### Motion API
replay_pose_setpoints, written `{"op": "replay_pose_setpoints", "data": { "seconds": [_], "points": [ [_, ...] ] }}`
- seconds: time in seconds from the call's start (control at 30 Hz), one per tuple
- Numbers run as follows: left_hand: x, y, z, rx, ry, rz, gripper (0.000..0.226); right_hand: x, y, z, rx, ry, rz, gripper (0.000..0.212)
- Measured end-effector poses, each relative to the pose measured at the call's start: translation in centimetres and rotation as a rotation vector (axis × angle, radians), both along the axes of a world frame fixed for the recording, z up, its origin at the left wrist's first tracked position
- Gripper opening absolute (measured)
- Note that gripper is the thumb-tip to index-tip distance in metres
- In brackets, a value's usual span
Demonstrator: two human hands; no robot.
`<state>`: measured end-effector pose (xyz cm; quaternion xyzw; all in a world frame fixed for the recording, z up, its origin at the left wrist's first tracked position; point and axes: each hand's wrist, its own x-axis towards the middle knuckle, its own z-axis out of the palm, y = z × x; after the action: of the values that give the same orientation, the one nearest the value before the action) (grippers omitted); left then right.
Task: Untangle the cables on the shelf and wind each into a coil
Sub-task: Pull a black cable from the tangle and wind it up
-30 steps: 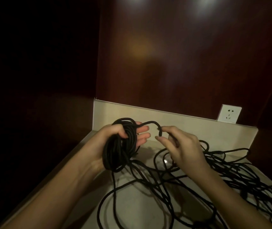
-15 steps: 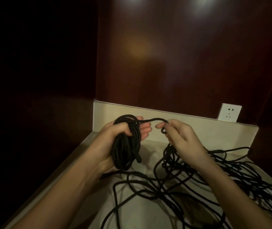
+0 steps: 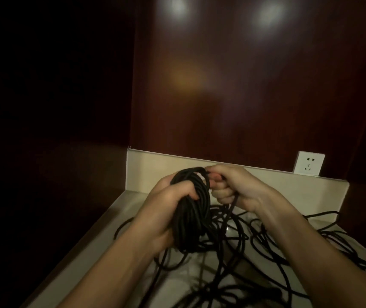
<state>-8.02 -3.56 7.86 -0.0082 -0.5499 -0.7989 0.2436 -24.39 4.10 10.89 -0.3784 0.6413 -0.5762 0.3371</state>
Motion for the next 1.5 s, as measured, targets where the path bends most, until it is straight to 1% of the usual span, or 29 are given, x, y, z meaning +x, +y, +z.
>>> {"op": "replay_pose_setpoints", "data": {
  "seconds": [0.07, 0.1, 0.2, 0.27, 0.33, 0.43, 0.5, 0.53, 0.57, 0.63, 0.67, 0.73, 0.8, 0.83, 0.87, 0.9, 0.93, 0.97, 1.0, 1.07, 1.1, 1.13, 1.17, 1.2, 1.3, 1.4, 1.43, 1.47, 1.5],
  "points": [
    [0.0, 0.0, -0.6, -0.008, -0.027, 0.106, 0.024, 0.2, -0.1, -0.4, 0.082, 0.042, 0.012, 0.046],
    [0.1, -0.1, -0.9, -0.013, -0.018, 0.15, 0.022, 0.3, 0.0, -0.6, 0.121, 0.092, 0.017, 0.046],
    [0.4, -0.9, -0.9, -0.032, 0.021, 0.226, 0.022, 1.3, 0.3, -1.2, 0.228, 0.315, 0.033, 0.048],
    [0.5, -1.0, -0.2, 0.005, 0.057, 0.175, 0.031, 2.0, 0.3, -1.8, 0.246, 0.406, 0.054, 0.048],
    [0.2, -1.1, 0.2, 0.12, 0.106, 0.105, 0.041, 2.3, 0.1, -2.3, 0.222, 0.426, 0.057, 0.047],
    [-0.7, -1.4, 0.7, 0.339, 0.155, 0.08, 0.037, 2.4, 0.3, -3.2, 0.128, 0.349, 0.031, 0.041],
    [-1.4, -1.9, 1.2, 0.486, 0.206, 0.03, 0.033, 2.8, 0.9, -4.0, -0.015, 0.303, -0.023, 0.039],
    [-1.7, -2.2, 1.5, 0.561, 0.233, -0.001, 0.03, 3.2, 1.3, -4.6, -0.104, 0.344, -0.067, 0.041],
    [-2.0, -2.5, 1.9, 0.628, 0.255, -0.021, 0.028, 3.6, 1.7, -5.4, -0.189, 0.439, -0.112, 0.042],
    [-2.5, -2.5, 2.4, 0.709, 0.275, -0.03, 0.023, 4.2, 2.0, -6.9, -0.31, 0.663, -0.234, 0.036],
    [-2.8, -2.3, 2.5, 0.72, 0.278, -0.024, 0.021, 4.2, 2.1, -7.6, -0.362, 0.753, -0.325, 0.033],
    [-3.5, -1.4, 2.4, 0.698, 0.283, 0.019, 0.02, 3.6, 2.0, -7.9, -0.44, 1.026, -0.527, 0.027],
    [-3.7, -0.4, 2.2, 0.634, 0.297, 0.113, 0.024, 2.8, 1.9, -7.2, -0.392, 1.292, -0.667, 0.031],
    [-3.7, -0.1, 2.2, 0.604, 0.312, 0.159, 0.026, 2.5, 1.9, -6.7, -0.364, 1.363, -0.689, 0.033],
    [-3.7, 0.2, 2.2, 0.578, 0.333, 0.191, 0.028, 2.4, 2.0, -6.1, -0.351, 1.372, -0.683, 0.033],
    [-3.6, 0.3, 2.3, 0.556, 0.357, 0.209, 0.029, 2.5, 2.2, -5.3, -0.345, 1.319, -0.654, 0.032],
    [-3.5, 0.4, 2.4, 0.536, 0.377, 0.212, 0.029, 2.6, 2.4, -4.4, -0.338, 1.191, -0.595, 0.029],
    [-3.5, 0.3, 2.4, 0.521, 0.39, 0.206, 0.029, 2.6, 2.5, -3.5, -0.319, 0.996, -0.514, 0.027],
    [-3.6, 0.2, 2.4, 0.515, 0.396, 0.195, 0.029, 2.5, 2.4, -2.5, -0.296, 0.762, -0.431, 0.026],
    [-4.1, 0.0, 2.9, 0.516, 0.393, 0.185, 0.029, 1.6, 1.8, -0.9, -0.266, 0.34, -0.32, 0.028],
    [-4.6, -0.2, 3.3, 0.509, 0.387, 0.2, 0.029, 0.9, 1.3, -0.1, -0.265, 0.198, -0.29, 0.03],
    [-5.2, -0.4, 3.9, 0.496, 0.383, 0.225, 0.029, 0.0, 0.7, 0.8, -0.27, 0.107, -0.278, 0.029],
    [-5.9, -0.5, 4.6, 0.483, 0.381, 0.248, 0.029, -1.0, 0.1, 1.8, -0.274, 0.064, -0.281, 0.027],
    [-6.6, -0.7, 5.3, 0.467, 0.38, 0.263, 0.029, -2.0, -0.5, 3.0, -0.275, 0.064, -0.288, 0.026],
    [-9.2, -1.7, 8.0, 0.384, 0.345, 0.278, 0.027, -5.3, -1.7, 6.8, -0.276, 0.108, -0.312, 0.025],
    [-10.6, -2.8, 10.1, 0.35, 0.333, 0.247, 0.024, -7.6, -2.1, 9.2, -0.252, -0.038, -0.228, 0.028],
    [-10.6, -3.1, 10.5, 0.358, 0.342, 0.224, 0.023, -8.1, -2.1, 9.5, -0.198, -0.063, -0.17, 0.029],
    [-10.5, -3.5, 10.5, 0.367, 0.347, 0.203, 0.023, -8.5, -2.0, 9.5, -0.121, -0.041, -0.113, 0.031],
    [-10.4, -3.8, 10.2, 0.379, 0.343, 0.187, 0.022, -8.7, -2.0, 9.3, -0.029, 0.027, -0.065, 0.032]
  ]
}}
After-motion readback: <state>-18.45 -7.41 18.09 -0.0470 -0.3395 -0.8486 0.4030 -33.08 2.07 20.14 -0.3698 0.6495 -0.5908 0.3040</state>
